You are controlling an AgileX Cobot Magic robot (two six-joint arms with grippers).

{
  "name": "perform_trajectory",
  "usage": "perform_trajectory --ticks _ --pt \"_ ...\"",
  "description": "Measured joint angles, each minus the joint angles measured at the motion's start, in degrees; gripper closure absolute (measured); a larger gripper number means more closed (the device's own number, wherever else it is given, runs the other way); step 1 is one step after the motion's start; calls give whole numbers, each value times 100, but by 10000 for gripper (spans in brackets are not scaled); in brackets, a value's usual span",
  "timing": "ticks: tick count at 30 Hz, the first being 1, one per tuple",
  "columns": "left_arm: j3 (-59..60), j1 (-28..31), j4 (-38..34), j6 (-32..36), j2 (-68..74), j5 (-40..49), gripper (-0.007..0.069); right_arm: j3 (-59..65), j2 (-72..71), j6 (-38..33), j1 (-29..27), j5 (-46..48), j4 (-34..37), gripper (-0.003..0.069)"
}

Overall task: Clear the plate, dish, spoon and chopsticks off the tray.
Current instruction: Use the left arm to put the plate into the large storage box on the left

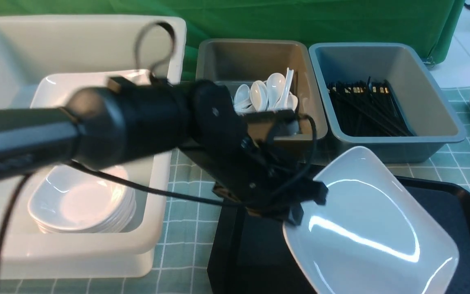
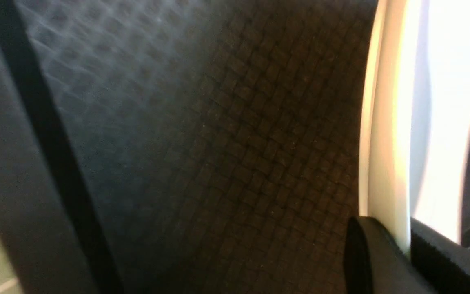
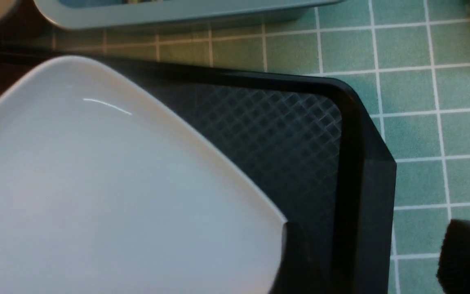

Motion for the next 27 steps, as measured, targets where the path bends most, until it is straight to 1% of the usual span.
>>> perform_trajectory --ticks 9,14,23,27 --pt "0 266 -3 145 -287 177 605 0 0 0 0 -64 5 188" --pt "-8 288 2 145 -287 241 605 0 0 0 0 -77 5 188" --pt "-514 285 85 165 -287 747 600 0 0 0 0 -82 5 188" --pt "-593 285 107 170 -322 802 600 0 0 0 0 -82 11 188"
